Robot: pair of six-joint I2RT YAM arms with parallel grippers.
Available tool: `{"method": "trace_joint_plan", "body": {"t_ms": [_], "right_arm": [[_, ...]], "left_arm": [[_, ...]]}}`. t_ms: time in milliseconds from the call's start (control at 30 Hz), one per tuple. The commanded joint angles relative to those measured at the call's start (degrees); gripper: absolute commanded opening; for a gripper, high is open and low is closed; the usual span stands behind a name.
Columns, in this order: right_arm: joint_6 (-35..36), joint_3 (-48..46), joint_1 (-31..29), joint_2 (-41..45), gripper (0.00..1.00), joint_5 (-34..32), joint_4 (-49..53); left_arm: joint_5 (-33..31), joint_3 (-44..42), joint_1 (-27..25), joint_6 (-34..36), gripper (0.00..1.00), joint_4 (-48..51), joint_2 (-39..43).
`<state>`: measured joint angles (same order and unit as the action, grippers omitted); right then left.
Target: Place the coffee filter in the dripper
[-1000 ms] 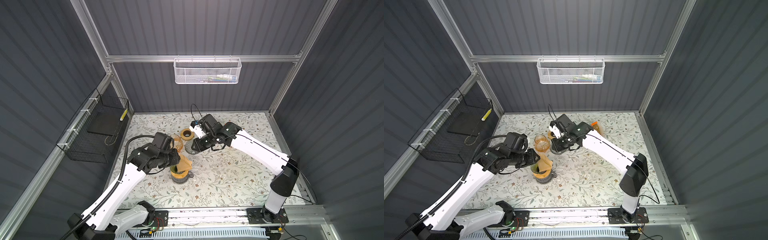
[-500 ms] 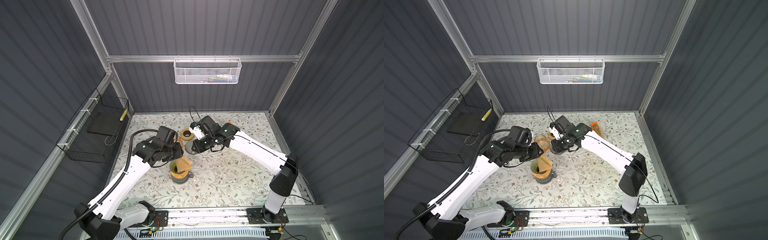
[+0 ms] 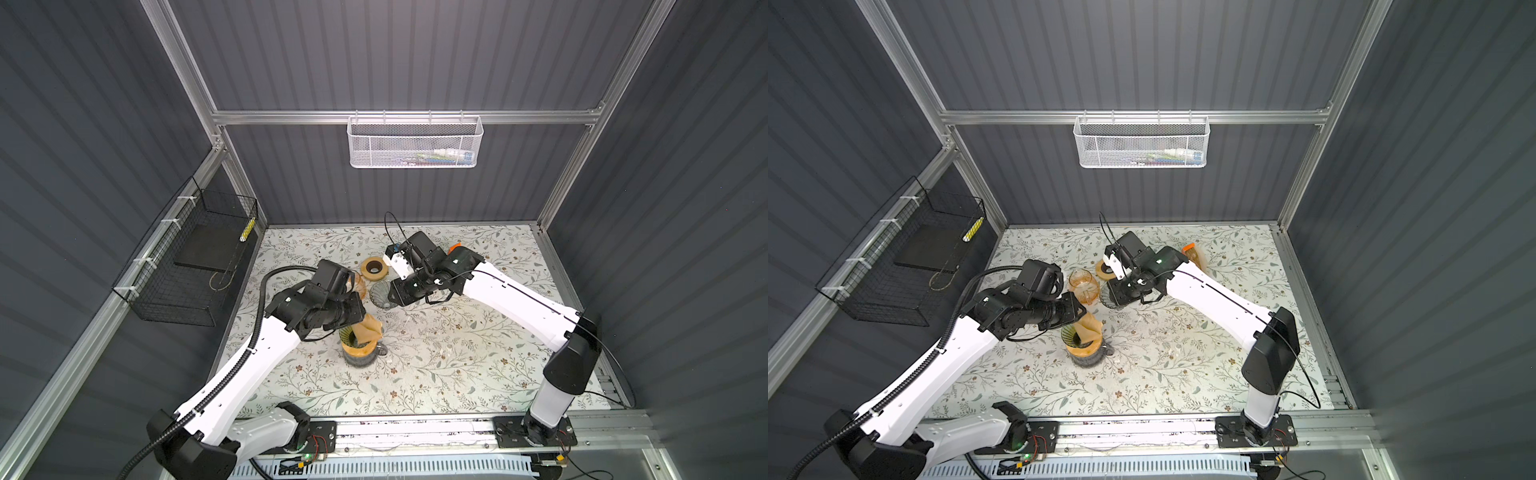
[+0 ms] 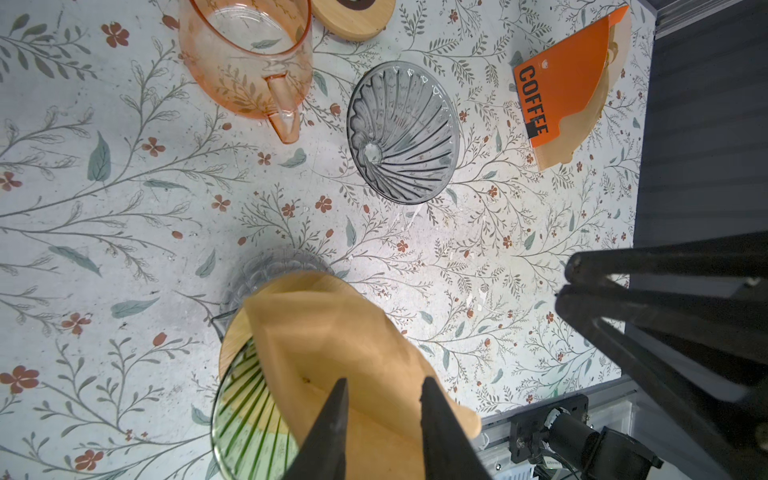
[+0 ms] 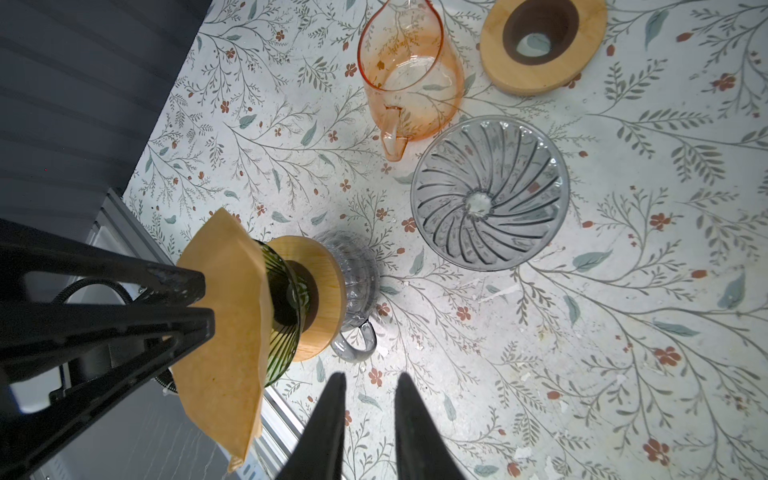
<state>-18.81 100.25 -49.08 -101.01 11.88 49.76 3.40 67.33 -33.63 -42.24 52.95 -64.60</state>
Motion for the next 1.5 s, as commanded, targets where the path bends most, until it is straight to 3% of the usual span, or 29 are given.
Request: {"method": "trace_joint_plan", "body": {"t_ms": [0,633,1467], "right_arm": [[1.6,3.0,-1.3,-0.9,0.27,2.3,1.6],[4.0,9.9,-6.6,-7.1,0.32,2.9,5.9],[2.8,12.1,-8.3,-10.3,0.30,1.5,6.4]], "left_arm": [[-0.5,-1.0,-0.2,-1.1,0.31,1.8,2.2],[-1.0,-2.6,-0.2,-1.9,0.32,2.4,4.7],[-1.5,-3.3,-0.2,-1.8,0.32,2.6,6.0]]}}
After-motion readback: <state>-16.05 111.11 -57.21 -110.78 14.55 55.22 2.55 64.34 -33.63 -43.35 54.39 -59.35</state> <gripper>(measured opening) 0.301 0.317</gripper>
